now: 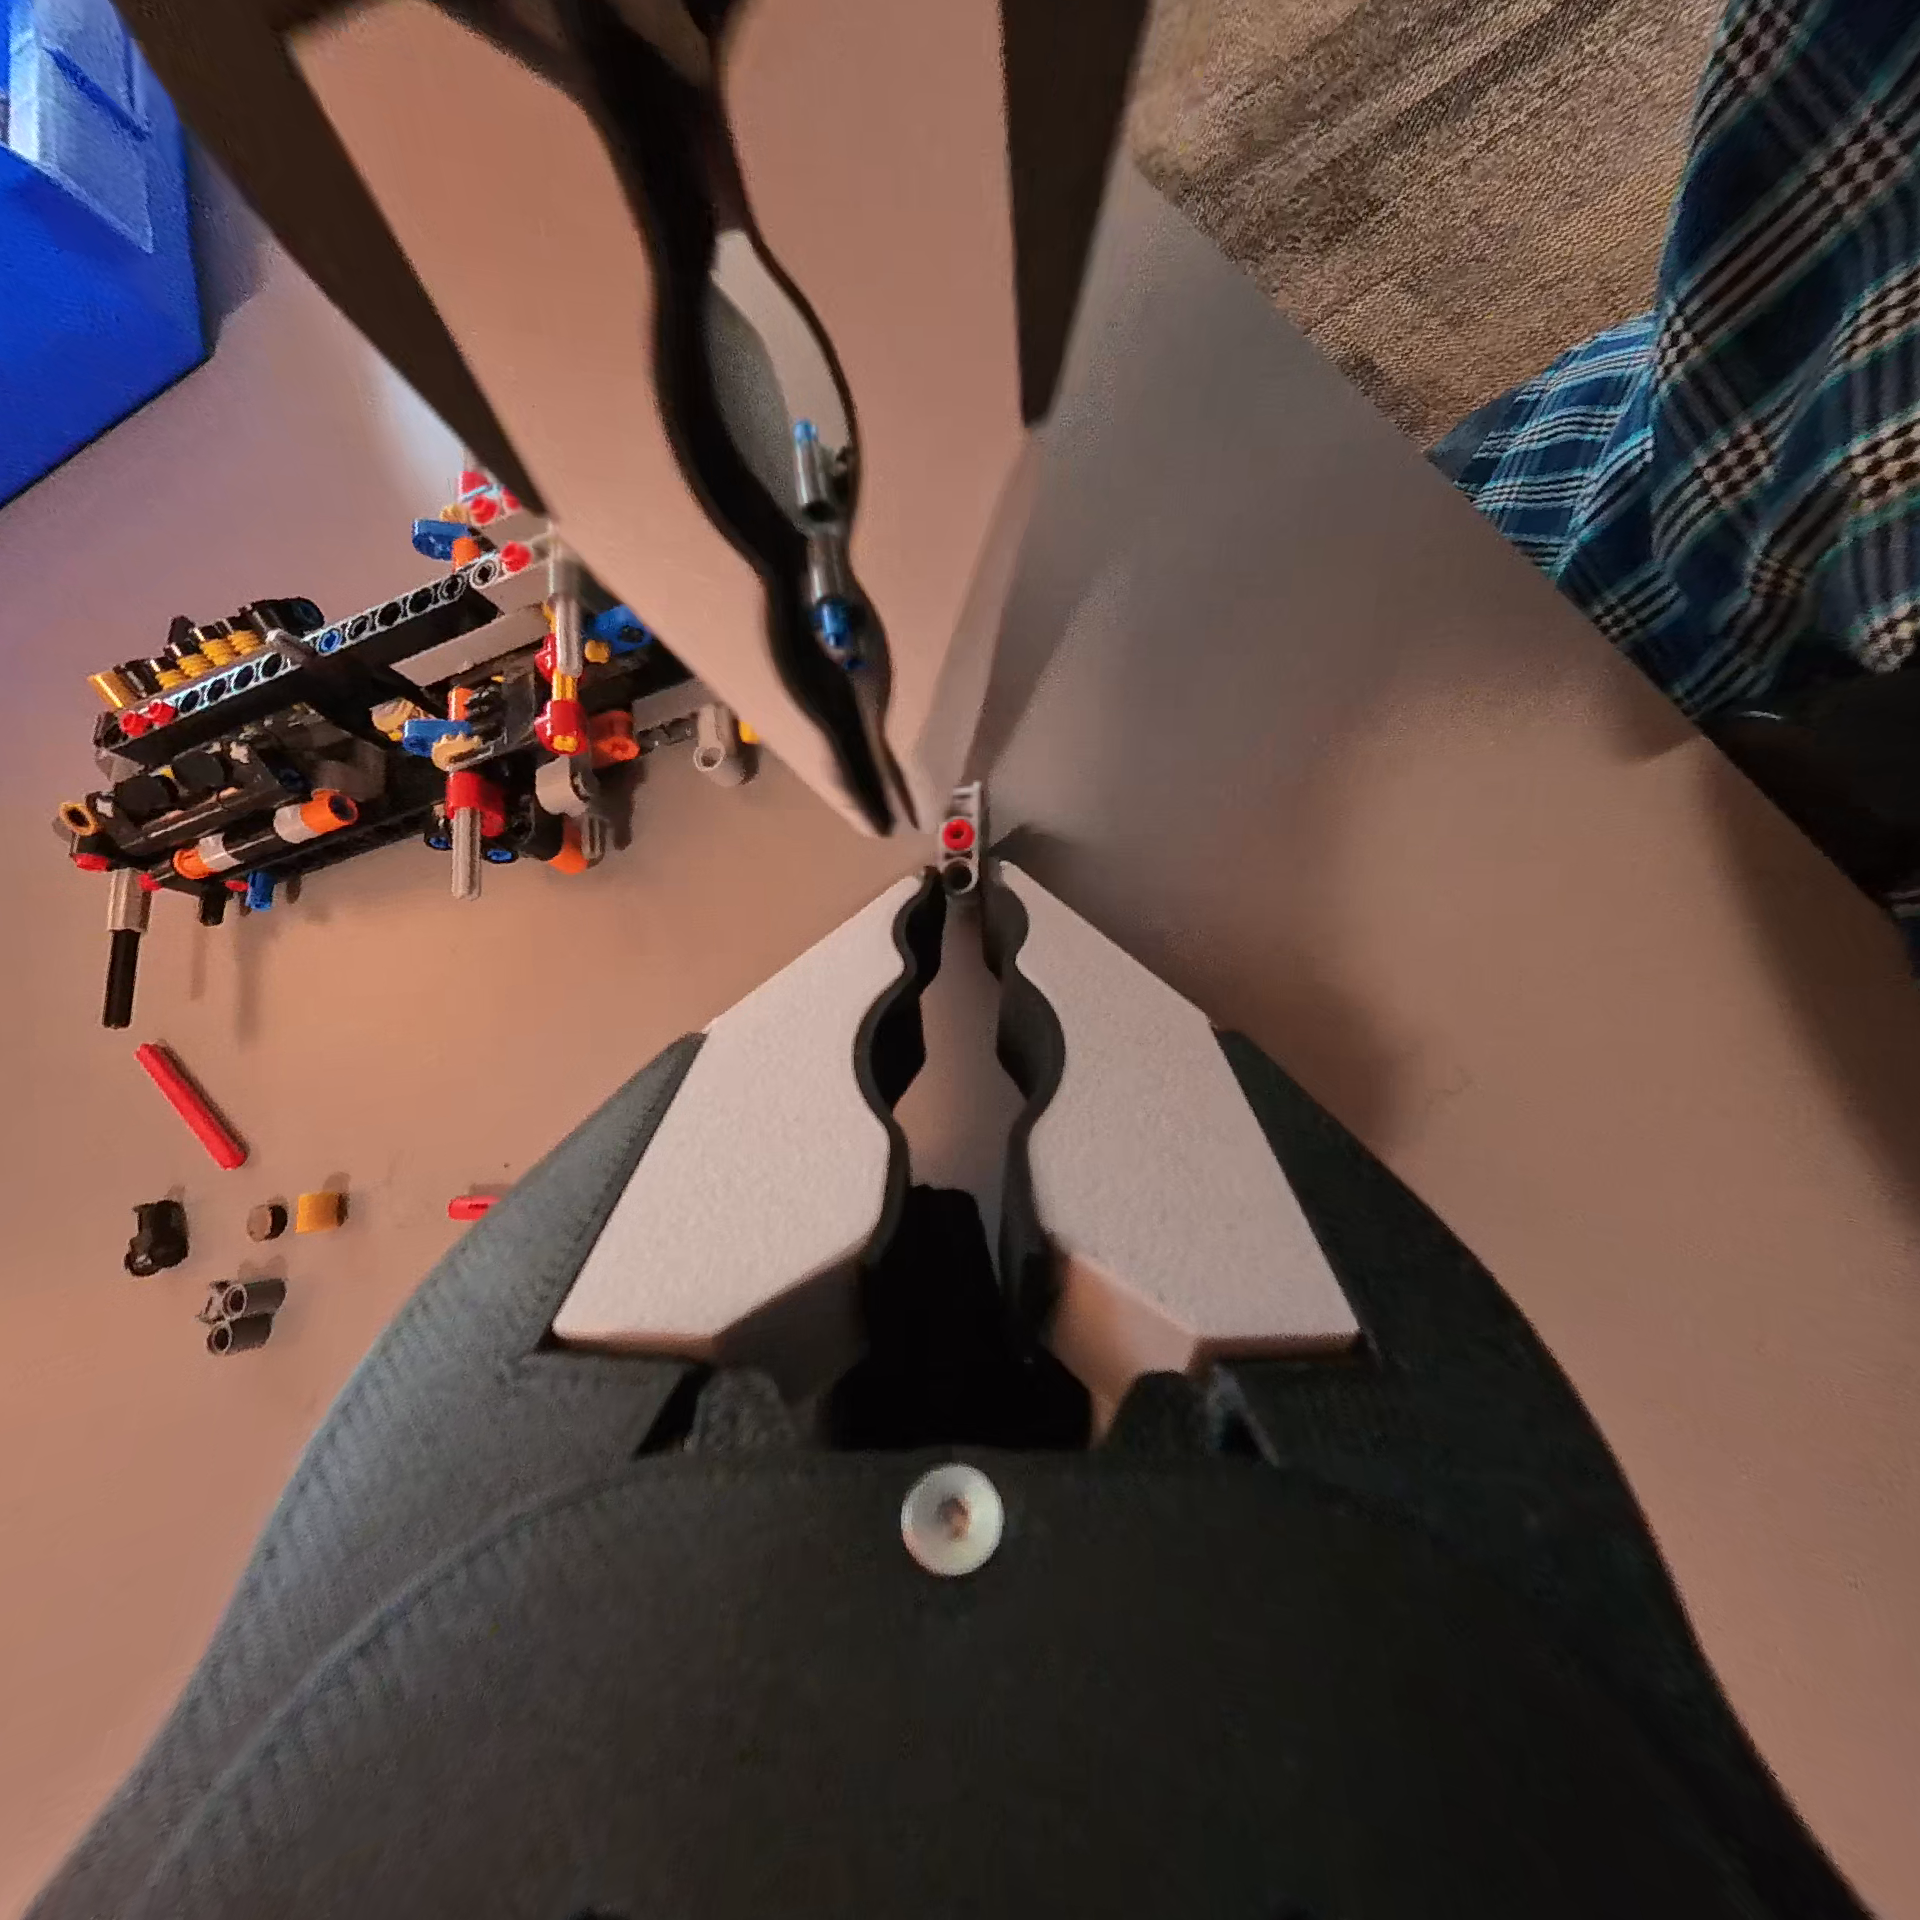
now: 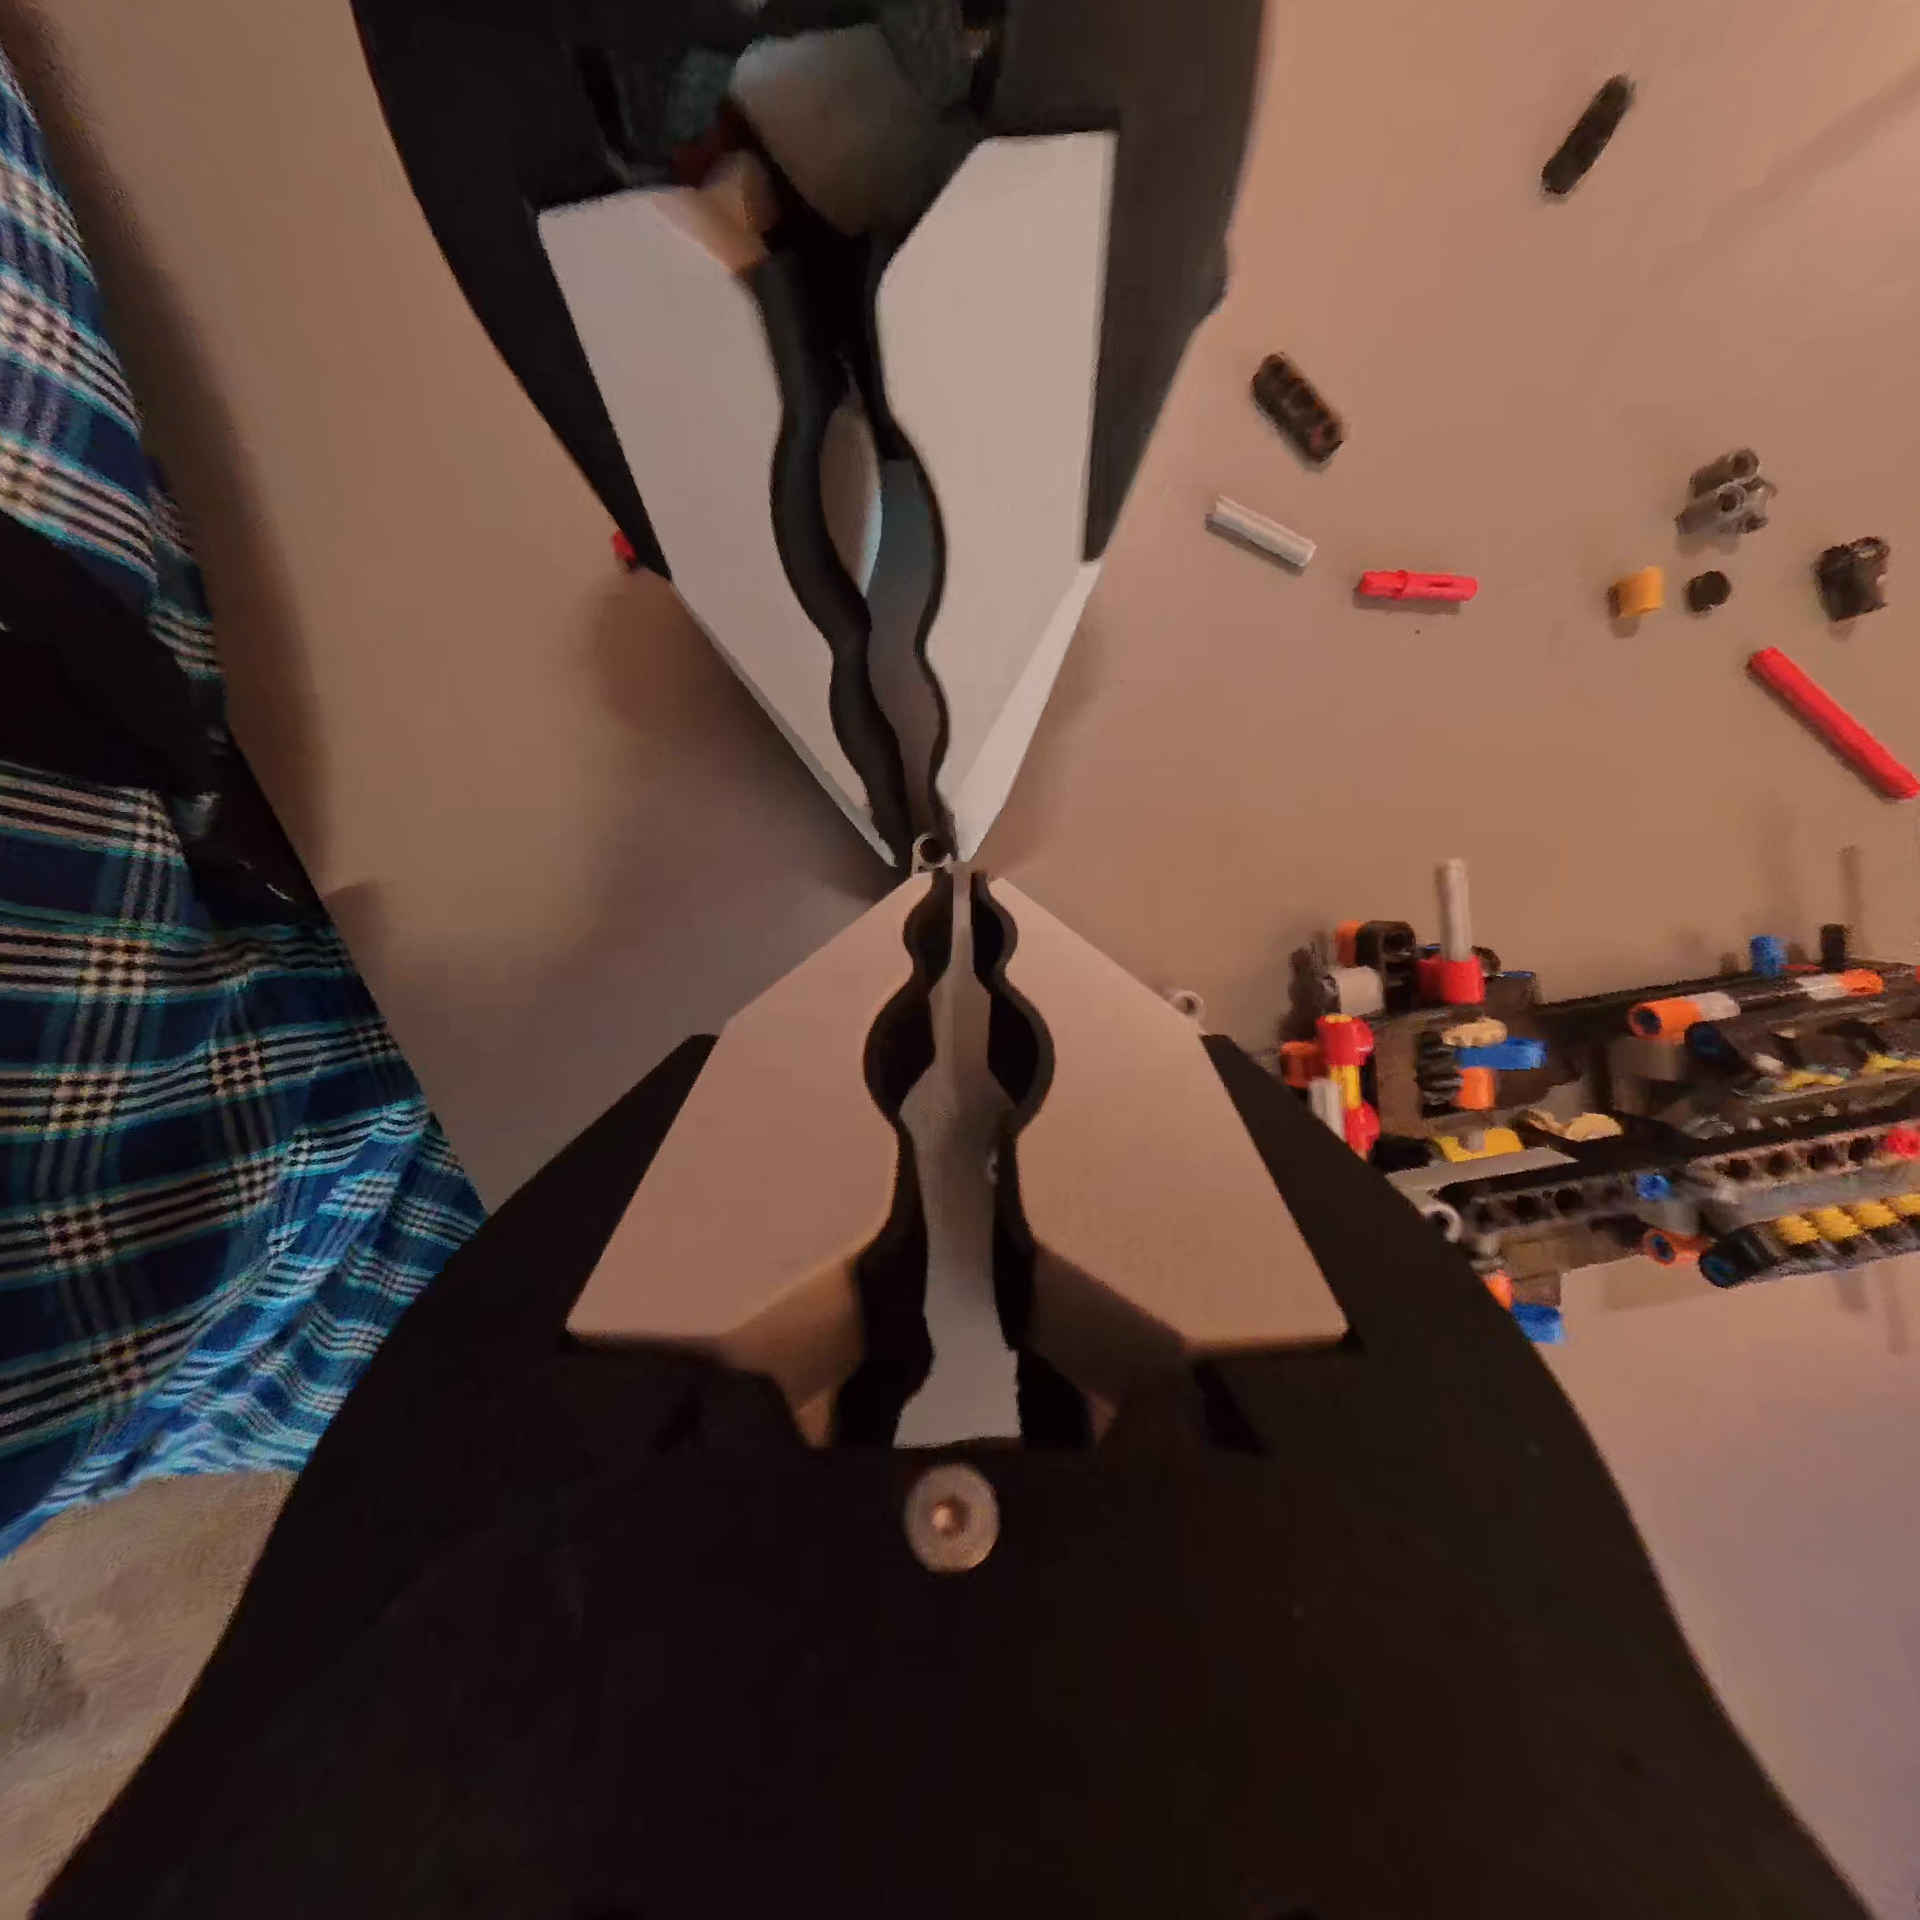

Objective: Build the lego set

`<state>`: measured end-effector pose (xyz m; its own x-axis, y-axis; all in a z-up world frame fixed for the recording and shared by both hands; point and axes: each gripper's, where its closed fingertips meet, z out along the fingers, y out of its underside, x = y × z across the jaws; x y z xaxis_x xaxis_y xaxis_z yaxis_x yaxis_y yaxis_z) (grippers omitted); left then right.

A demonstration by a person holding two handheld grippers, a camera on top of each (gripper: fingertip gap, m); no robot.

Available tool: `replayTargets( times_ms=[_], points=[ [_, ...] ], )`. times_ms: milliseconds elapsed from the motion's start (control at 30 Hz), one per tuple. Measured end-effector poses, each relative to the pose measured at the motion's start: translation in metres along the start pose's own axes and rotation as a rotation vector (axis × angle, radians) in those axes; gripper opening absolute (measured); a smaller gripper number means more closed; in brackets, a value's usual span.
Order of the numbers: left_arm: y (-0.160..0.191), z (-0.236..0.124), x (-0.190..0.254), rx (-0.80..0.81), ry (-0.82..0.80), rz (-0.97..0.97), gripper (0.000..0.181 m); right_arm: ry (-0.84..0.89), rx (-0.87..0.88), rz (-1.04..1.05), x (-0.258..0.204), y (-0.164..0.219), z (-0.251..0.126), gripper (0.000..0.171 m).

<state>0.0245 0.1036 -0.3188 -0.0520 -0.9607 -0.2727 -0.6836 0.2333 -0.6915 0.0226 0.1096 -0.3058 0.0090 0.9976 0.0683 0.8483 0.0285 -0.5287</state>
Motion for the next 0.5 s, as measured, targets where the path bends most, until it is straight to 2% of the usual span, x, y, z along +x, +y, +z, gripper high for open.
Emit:
replayTargets(
  times_ms=[133, 267, 367, 500],
  points=[
    [-0.001, -0.002, -0.003, 0.007, 0.003, -0.036, 0.010, 0.022, 0.048, 0.024, 0.001, -0.007, -0.013, 0.013],
    [-0.004, -0.020, -0.009, 0.034, 0.049, -0.089, 0.021, 0.068, 0.063, 0.052, 0.003, -0.005, -0.025, 0.012],
    [-0.010, -0.043, -0.022, 0.081, 0.058, -0.136, 0.020, 0.084, 0.094, 0.051, -0.002, -0.013, -0.030, 0.012],
    [0.000, -0.077, -0.060, 0.054, -0.072, -0.154, 0.012, 0.101, 0.143, 0.047, -0.009, -0.033, -0.027, 0.011]
  ],
)
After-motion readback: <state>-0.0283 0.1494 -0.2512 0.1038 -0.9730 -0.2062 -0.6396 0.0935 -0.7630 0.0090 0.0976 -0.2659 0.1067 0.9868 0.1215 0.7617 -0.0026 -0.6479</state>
